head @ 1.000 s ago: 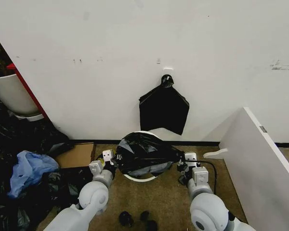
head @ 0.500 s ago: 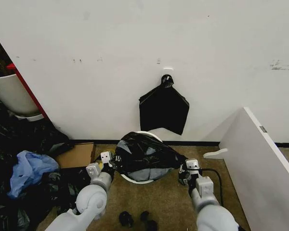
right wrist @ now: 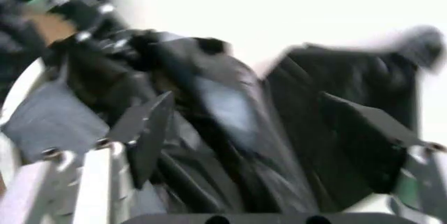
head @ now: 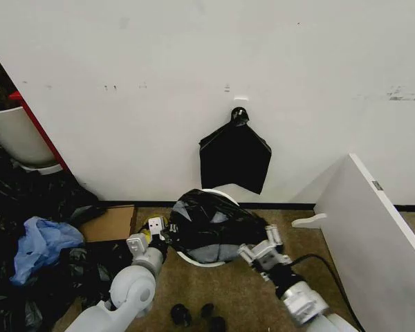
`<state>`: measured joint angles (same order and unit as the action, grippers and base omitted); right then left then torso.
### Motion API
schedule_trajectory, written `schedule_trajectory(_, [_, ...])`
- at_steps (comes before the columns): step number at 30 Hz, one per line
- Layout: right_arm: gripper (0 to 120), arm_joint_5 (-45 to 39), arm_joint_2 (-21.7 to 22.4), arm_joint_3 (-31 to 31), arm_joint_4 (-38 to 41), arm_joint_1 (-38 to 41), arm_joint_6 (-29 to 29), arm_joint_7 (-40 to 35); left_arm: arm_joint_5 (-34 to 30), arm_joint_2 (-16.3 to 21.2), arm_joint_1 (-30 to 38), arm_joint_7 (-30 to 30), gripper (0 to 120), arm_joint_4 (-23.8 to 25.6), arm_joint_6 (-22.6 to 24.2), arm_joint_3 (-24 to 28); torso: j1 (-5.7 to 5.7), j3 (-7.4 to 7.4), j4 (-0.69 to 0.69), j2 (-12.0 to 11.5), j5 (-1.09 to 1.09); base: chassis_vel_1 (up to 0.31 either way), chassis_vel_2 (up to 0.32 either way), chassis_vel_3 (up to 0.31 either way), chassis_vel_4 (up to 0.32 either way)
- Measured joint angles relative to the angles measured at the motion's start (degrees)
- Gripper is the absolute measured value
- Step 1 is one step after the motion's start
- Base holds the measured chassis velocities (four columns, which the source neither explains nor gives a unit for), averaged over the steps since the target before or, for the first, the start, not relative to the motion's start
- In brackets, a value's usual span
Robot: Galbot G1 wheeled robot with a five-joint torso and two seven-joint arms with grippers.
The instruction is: Place the garbage bag over the trash bin.
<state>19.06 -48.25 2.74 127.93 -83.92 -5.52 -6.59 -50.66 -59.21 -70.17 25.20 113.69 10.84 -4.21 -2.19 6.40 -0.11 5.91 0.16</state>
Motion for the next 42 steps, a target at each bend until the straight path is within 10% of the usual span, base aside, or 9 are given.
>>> schedule_trajectory(5, [98, 6.36, -1.10, -4.16, -5.63, 5.36, 2.03, 1.21, 1.55, 1.65, -1.88, -0.51, 3, 2.36, 0.90, 1.05, 0.00, 0.00, 0.00, 0.00, 0.00, 0.000, 0.000, 0.000, 0.000])
schedule_trajectory(14, [98, 13.72, -3.06, -4.10, -9.03, 6.27, 5.63, -0.71, 3.02, 2.26, -3.01, -1.00, 3, 2.61, 0.93, 1.89, 0.00, 0.00, -0.01, 0.00, 0.00, 0.000, 0.000, 0.000, 0.000])
schedule_trajectory(42, [0, 14.07, -2.22, -3.53, -8.95, 4.39, 10.07, 1.28, 6.23, 1.62, -7.90, -1.61, 3, 4.46, 0.18, 1.56, 0.00, 0.00, -0.01, 0.00, 0.00, 0.000, 0.000, 0.000, 0.000])
